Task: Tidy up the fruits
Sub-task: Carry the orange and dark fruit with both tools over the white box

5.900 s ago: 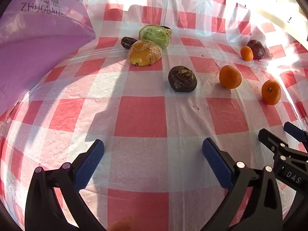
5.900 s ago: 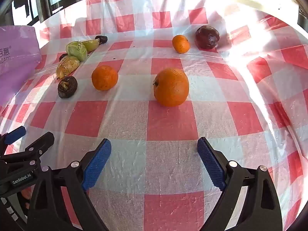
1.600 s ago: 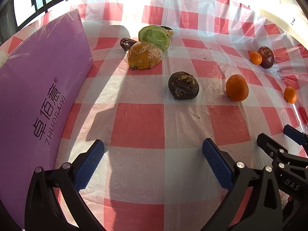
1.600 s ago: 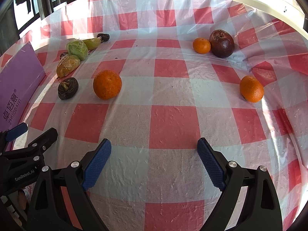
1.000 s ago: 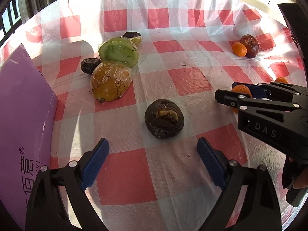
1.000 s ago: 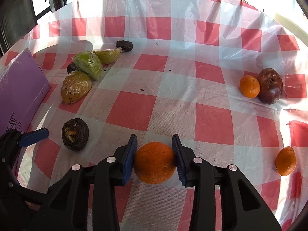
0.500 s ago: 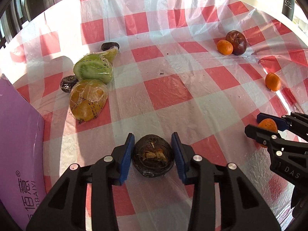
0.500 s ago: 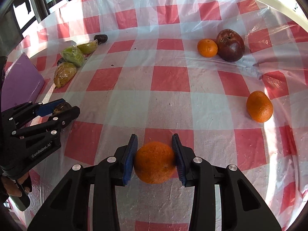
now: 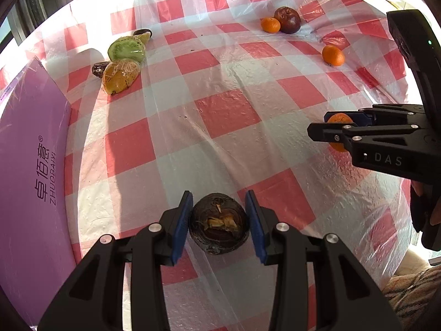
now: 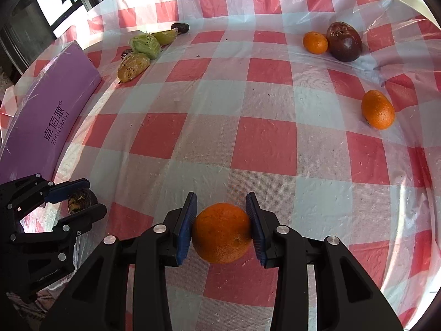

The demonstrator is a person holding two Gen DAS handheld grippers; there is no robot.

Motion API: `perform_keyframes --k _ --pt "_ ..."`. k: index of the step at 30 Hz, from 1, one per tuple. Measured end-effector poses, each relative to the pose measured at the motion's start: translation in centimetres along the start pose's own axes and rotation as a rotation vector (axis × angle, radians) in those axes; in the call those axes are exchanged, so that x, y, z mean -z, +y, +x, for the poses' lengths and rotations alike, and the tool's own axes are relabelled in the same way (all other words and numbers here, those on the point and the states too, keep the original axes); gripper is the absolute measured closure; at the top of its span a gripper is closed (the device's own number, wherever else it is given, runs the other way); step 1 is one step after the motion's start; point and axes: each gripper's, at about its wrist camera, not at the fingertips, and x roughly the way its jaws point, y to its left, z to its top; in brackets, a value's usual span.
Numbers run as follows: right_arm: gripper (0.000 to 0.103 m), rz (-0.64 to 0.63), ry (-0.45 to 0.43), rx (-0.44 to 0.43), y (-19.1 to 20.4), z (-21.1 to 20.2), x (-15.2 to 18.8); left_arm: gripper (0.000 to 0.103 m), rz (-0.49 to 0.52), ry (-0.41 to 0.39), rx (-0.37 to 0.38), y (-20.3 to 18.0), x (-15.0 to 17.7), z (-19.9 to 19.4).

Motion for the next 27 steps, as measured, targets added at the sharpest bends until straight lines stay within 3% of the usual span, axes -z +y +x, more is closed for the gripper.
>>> perform_keyframes --k 5,10,15,20,27 --pt "0.066 0.052 0.008 -0.014 -0.6 -1.2 0.7 0.064 0.041 -0.07 0.01 0.1 -2.0 -2.1" --pt "0.066 0.149 -0.008 -0.005 -1.1 -2.8 0.4 0.064 -0.042 -0.172 0.069 2.2 -3.9 -5.6" --pt "0.066 0.288 -0.084 -0.01 -0.6 -5.4 -0.4 0.064 -0.091 -0.272 0.105 5.5 -4.0 -10.2" --pt "0.066 0.39 -0.174 -0.031 3.2 -7.8 -1.8 0.064 -0.118 -0.331 0.097 10.9 -3.3 -14.5" --pt "0.066 0.346 -0.29 -0.081 12.7 -10.6 -4.9 0.064 -0.134 -0.357 0.021 18.6 -1.3 -18.1"
